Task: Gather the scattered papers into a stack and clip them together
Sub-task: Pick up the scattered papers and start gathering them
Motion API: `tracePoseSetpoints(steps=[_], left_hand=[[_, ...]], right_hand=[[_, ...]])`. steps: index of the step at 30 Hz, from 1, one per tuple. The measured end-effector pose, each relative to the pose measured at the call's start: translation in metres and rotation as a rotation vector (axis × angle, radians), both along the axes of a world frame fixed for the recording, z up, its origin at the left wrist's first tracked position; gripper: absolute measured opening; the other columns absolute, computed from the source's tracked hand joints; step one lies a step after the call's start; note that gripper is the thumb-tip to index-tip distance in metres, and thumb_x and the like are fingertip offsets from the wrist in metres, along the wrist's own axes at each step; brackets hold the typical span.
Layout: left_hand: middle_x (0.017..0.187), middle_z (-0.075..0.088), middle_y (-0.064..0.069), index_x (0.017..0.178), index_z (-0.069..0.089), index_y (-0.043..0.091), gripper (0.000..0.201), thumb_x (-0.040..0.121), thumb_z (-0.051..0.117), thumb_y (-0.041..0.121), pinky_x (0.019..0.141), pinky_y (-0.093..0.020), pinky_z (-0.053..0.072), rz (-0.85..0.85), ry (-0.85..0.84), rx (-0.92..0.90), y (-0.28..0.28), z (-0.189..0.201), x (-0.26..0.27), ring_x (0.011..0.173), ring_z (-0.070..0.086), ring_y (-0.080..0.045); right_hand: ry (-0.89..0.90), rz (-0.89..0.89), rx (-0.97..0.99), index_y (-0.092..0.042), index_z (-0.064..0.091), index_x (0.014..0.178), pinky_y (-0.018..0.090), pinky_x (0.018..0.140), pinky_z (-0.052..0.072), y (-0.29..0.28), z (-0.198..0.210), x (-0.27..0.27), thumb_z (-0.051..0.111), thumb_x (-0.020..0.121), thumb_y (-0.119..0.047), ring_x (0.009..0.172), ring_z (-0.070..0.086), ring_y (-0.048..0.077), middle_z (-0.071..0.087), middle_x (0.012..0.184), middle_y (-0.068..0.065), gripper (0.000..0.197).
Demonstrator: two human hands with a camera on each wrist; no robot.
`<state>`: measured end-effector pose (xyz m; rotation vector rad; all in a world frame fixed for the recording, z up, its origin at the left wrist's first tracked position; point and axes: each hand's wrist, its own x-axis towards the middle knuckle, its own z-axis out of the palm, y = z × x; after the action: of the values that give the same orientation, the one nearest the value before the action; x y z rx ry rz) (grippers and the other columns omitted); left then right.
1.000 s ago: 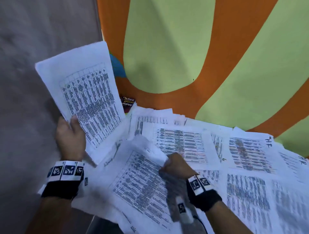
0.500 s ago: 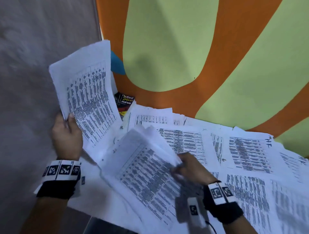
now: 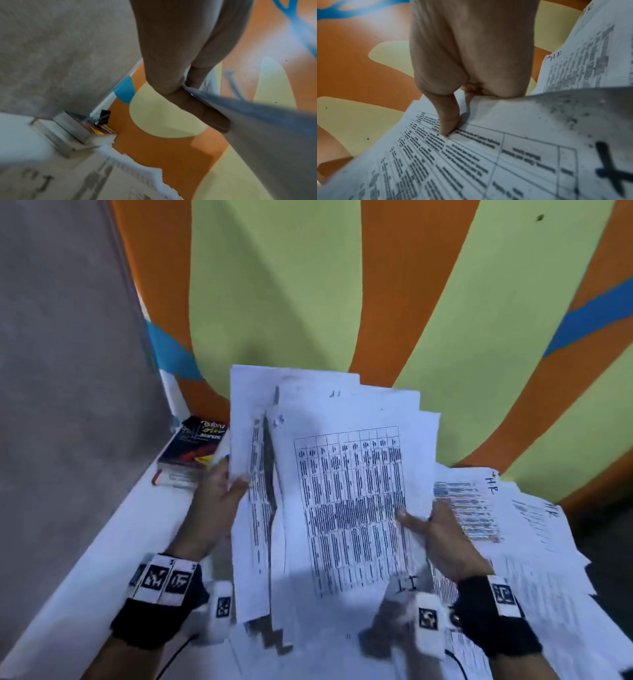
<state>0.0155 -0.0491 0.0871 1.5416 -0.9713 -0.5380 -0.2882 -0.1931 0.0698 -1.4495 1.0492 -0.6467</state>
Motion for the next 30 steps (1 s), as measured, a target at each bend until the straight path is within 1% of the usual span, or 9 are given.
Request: tracePoseSetpoints(steps=[4,6,7,10,13,16,22,26,30], left_hand=[[0.114,0.069,0.008,0.124,0.055,0.022,0.029,0.099,0.042,0.014,0.091,-0.035,0.051,-0.225,0.201,0.004,-0.016,0.0,-0.027,0.107,0.064,-0.012],[0.087,0.074,0.008,0.113,0.058,0.026,0.029,0.095,0.045,0.046,0.072,-0.028,0.054,-0.252,0.216,0.011,-0.02,0.001,-0.037,0.078,0.067,-0.005],[0.082,0.073,0.003,0.111,0.058,0.024,0.051,0.085,0.046,0.067,0.066,-0.027,0.053,-0.254,0.212,0.023,-0.021,0.001,-0.04,0.07,0.066,-0.006],[0.122,0.06,0.017,0.139,0.037,0.021,0.098,0.067,0.036,0.087,0.089,-0.009,0.041,-0.295,0.07,0.075,-0.024,0.0,-0.059,0.111,0.053,0.01],[0.117,0.045,0.039,0.134,0.027,0.037,0.099,0.055,0.044,0.093,0.079,0.005,0.035,-0.33,-0.102,-0.001,-0.025,0.008,-0.076,0.105,0.042,0.029],[0.119,0.043,0.039,0.131,0.025,0.042,0.094,0.055,0.064,0.08,0.089,-0.001,0.036,-0.269,-0.117,-0.023,-0.028,0.013,-0.08,0.109,0.041,0.025],[0.099,0.053,0.022,0.115,0.038,0.031,0.043,0.087,0.065,0.011,0.066,0.002,0.04,-0.024,-0.145,-0.122,-0.04,0.003,-0.083,0.084,0.052,0.026],[0.085,0.053,0.015,0.107,0.045,0.013,0.017,0.094,0.05,0.003,0.058,-0.001,0.038,0.067,-0.206,-0.187,-0.042,-0.002,-0.091,0.073,0.053,0.017],[0.088,0.054,0.022,0.105,0.045,0.013,0.015,0.095,0.047,0.003,0.064,0.001,0.038,0.112,-0.19,-0.341,-0.043,0.021,-0.102,0.078,0.053,0.019]], right_hand=[[-0.054,-0.055,0.097,-0.008,0.061,0.117,0.037,0.099,0.047,0.005,-0.005,0.006,0.068,0.085,-0.012,0.107,0.065,0.017,0.072,0.111,0.003,0.033],[-0.097,-0.093,0.126,-0.006,0.058,0.117,0.03,0.09,0.053,0.006,-0.006,0.008,0.069,0.081,-0.005,0.104,0.067,0.019,0.072,0.11,0.007,0.038],[-0.12,-0.124,0.144,-0.005,0.056,0.118,0.027,0.083,0.055,0.006,-0.008,0.009,0.07,0.079,-0.004,0.101,0.068,0.02,0.071,0.109,0.008,0.042],[-0.1,-0.158,0.052,-0.009,0.059,0.116,0.017,0.07,0.052,0.011,-0.008,0.013,0.065,0.085,-0.001,0.091,0.069,0.013,0.072,0.104,0.003,0.032],[-0.086,-0.232,-0.123,-0.01,0.064,0.11,0.018,0.07,0.053,0.015,-0.001,0.015,0.061,0.089,-0.003,0.082,0.068,0.002,0.073,0.098,-0.002,0.022],[-0.139,-0.278,-0.248,-0.012,0.062,0.108,0.034,0.083,0.052,0.017,0.007,0.016,0.063,0.089,-0.009,0.093,0.067,0.015,0.073,0.101,0.003,0.02],[-0.231,-0.273,-0.292,-0.025,0.047,0.122,0.031,0.09,0.053,0.017,0.012,0.004,0.074,0.076,-0.012,0.104,0.066,0.013,0.069,0.109,-0.002,0.054],[-0.127,-0.238,-0.351,-0.019,0.044,0.13,0.027,0.096,0.049,0.023,0.014,0.009,0.061,0.087,0.003,0.107,0.06,0.001,0.062,0.12,-0.003,0.051],[-0.161,-0.317,-0.471,-0.018,0.044,0.126,0.013,0.071,0.044,0.031,0.034,0.018,0.053,0.093,0.001,0.088,0.056,-0.016,0.059,0.105,-0.011,0.038]])
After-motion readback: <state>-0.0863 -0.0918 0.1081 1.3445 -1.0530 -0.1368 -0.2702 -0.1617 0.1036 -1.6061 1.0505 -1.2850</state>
